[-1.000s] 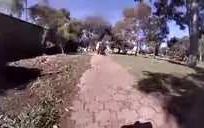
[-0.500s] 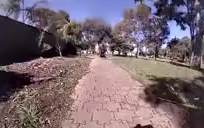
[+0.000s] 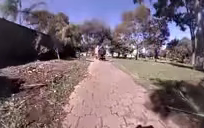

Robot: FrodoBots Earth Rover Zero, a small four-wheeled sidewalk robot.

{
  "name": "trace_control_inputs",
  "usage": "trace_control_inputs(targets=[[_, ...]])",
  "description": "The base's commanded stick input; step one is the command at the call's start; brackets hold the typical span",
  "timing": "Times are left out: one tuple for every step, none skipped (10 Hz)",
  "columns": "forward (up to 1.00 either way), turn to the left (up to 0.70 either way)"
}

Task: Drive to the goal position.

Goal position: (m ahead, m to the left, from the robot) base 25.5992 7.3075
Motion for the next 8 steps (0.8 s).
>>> trace_control_inputs(targets=[[0.70, 0.00], [0.70, 0.00], [0.70, 0.00], [0.70, 0.00], [0.70, 0.00], [0.70, 0.00], [0.70, 0.00], [0.70, 0.00]])
